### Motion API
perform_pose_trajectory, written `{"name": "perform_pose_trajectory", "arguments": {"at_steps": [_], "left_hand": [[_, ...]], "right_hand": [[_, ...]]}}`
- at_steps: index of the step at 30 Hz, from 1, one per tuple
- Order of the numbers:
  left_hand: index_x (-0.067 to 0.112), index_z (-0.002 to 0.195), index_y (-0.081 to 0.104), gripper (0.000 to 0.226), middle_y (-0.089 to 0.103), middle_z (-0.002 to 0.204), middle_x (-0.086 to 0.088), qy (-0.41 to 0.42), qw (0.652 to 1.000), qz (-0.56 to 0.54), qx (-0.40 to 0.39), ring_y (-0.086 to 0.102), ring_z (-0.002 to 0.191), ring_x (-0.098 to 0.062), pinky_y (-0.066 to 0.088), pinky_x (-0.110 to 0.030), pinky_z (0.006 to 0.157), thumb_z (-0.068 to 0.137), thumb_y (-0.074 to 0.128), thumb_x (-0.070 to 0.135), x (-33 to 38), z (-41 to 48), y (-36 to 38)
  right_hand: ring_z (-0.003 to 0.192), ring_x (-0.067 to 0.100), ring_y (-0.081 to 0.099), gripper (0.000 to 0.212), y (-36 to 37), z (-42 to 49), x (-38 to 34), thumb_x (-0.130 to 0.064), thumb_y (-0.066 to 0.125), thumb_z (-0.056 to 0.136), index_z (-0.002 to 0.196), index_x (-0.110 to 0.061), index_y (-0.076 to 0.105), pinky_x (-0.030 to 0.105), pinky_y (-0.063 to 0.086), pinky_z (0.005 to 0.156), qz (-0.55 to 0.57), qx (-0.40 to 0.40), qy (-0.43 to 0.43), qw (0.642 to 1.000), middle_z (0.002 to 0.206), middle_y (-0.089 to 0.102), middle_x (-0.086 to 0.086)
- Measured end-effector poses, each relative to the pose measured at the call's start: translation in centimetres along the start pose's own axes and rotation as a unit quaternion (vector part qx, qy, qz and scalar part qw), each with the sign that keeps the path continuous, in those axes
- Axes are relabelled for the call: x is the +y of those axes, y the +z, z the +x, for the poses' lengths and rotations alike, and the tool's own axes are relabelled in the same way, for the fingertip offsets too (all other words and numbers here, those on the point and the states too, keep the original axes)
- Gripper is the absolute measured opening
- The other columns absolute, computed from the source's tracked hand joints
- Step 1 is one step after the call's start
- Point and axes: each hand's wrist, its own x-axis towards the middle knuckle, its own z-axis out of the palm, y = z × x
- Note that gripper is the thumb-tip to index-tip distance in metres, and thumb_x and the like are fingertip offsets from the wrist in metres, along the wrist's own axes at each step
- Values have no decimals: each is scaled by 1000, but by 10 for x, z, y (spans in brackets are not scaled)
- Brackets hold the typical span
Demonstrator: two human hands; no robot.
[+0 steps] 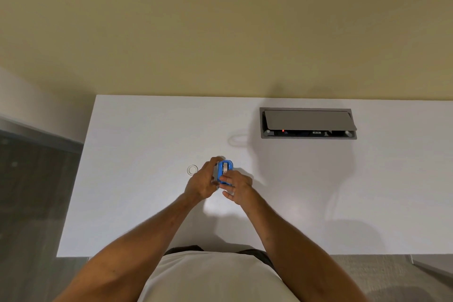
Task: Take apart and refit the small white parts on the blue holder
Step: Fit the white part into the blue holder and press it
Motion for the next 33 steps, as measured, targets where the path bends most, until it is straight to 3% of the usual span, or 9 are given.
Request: {"name": "perform_pose_trajectory", "arguments": {"at_steps": [4, 8, 12, 16, 22, 27, 33], "left_hand": [[27, 163, 30, 90, 49, 156, -8, 0, 997, 73, -27, 62, 130, -31, 58, -46, 102, 87, 80, 29, -1, 6, 4], [35, 159, 33, 89, 52, 147, -7, -24, 994, 111, -4, 62, 123, -33, 61, -50, 93, 84, 81, 37, 0, 8, 12], [36, 157, 36, 84, 56, 143, -5, -29, 989, 140, 36, 63, 120, -31, 62, -48, 91, 85, 78, 46, 1, 6, 19], [37, 154, 35, 83, 62, 133, -2, -20, 984, 166, 64, 66, 111, -29, 62, -43, 87, 84, 79, 43, -8, 5, 25], [38, 155, 34, 88, 58, 138, -2, -29, 984, 165, 62, 64, 114, -30, 62, -45, 86, 82, 82, 38, -6, 3, 23], [37, 157, 33, 90, 56, 143, -4, -29, 984, 169, 52, 62, 118, -32, 61, -47, 86, 81, 81, 32, -3, 2, 20], [36, 159, 31, 92, 53, 147, -6, -29, 985, 163, 39, 60, 122, -34, 60, -49, 90, 82, 82, 32, -3, 0, 19]], "right_hand": [[116, 36, 66, 47, 1, 0, 2, -23, 72, 94, 133, -2, 58, 55, 42, 111, -2, 17, -15, 1000, 125, 70, 16], [139, 37, 50, 47, -2, 1, 6, -23, 59, 103, 145, -4, 48, 51, 34, 117, 29, -14, 8, 999, 149, 52, 19], [117, 40, 65, 37, -4, 9, 15, -10, 72, 93, 127, -1, 60, 56, 40, 112, -18, 19, -27, 999, 133, 65, 24], [119, 41, 64, 35, -6, 13, 21, -11, 72, 93, 125, -1, 62, 58, 40, 114, -23, 25, -39, 999, 130, 66, 23], [90, 31, 72, 27, -6, 11, 24, -16, 75, 91, 113, -3, 69, 52, 52, 96, -48, 51, -73, 995, 112, 74, 19], [84, 26, 72, 27, -12, 7, 32, -24, 72, 94, 113, -5, 70, 42, 55, 81, -57, 49, -86, 993, 106, 76, 16], [82, 24, 73, 27, -18, 7, 48, -29, 71, 96, 114, -10, 69, 38, 55, 74, -66, 50, -107, 991, 101, 77, 10]]}}
